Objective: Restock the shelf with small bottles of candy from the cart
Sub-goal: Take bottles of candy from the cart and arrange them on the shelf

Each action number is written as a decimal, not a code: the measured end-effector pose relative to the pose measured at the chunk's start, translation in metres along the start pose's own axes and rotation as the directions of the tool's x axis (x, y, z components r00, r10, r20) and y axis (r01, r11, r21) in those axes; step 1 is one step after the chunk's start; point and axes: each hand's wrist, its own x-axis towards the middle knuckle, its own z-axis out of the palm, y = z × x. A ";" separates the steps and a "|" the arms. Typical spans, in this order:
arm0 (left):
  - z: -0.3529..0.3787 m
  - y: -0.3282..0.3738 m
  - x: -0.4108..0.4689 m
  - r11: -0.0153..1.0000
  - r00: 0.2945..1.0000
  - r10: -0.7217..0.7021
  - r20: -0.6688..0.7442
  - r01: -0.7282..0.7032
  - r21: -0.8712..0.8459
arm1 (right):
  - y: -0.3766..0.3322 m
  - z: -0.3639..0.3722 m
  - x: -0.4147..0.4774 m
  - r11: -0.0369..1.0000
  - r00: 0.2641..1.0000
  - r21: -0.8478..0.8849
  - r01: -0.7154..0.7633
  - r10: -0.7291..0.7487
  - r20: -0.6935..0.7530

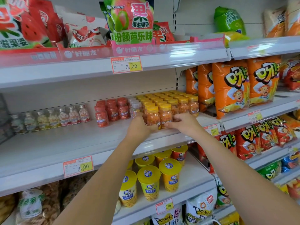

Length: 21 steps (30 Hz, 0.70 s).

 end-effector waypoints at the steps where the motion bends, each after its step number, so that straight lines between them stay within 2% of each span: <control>1: 0.000 0.000 -0.001 1.000 1.000 0.001 -0.001 -0.001 0.005 | 0.000 0.001 0.000 1.000 1.000 -0.003 -0.007 0.007 0.002; 5: -0.003 0.002 -0.007 0.999 0.999 0.030 -0.026 -0.029 0.016 | -0.003 -0.002 -0.008 1.000 1.000 0.000 0.008 -0.008 -0.019; 8: -0.002 -0.007 -0.021 0.995 0.981 0.097 -0.167 -0.094 0.024 | -0.003 -0.007 -0.026 0.995 0.976 0.087 0.057 -0.037 -0.217; 10: -0.001 -0.014 -0.031 0.992 0.965 0.123 -0.231 -0.110 0.066 | 0.002 -0.009 -0.038 0.991 0.950 0.084 0.107 -0.077 -0.303; 12: 0.000 -0.013 -0.033 0.990 0.973 0.095 -0.212 -0.070 0.123 | 0.005 -0.009 -0.044 0.994 0.949 0.053 0.100 -0.079 -0.305; 15: 0.000 0.000 -0.025 0.978 0.991 -0.052 -0.127 0.076 0.195 | 0.006 -0.005 -0.039 0.999 0.961 0.001 0.046 -0.044 -0.274; 17: 0.002 0.006 -0.016 0.958 0.983 -0.133 -0.125 0.160 0.238 | 0.002 -0.002 -0.033 1.000 0.965 -0.025 0.010 -0.016 -0.261; 21: 0.011 0.005 -0.006 0.924 0.978 -0.160 -0.135 0.196 0.329 | -0.006 0.008 -0.020 0.995 0.975 -0.083 -0.054 0.035 -0.221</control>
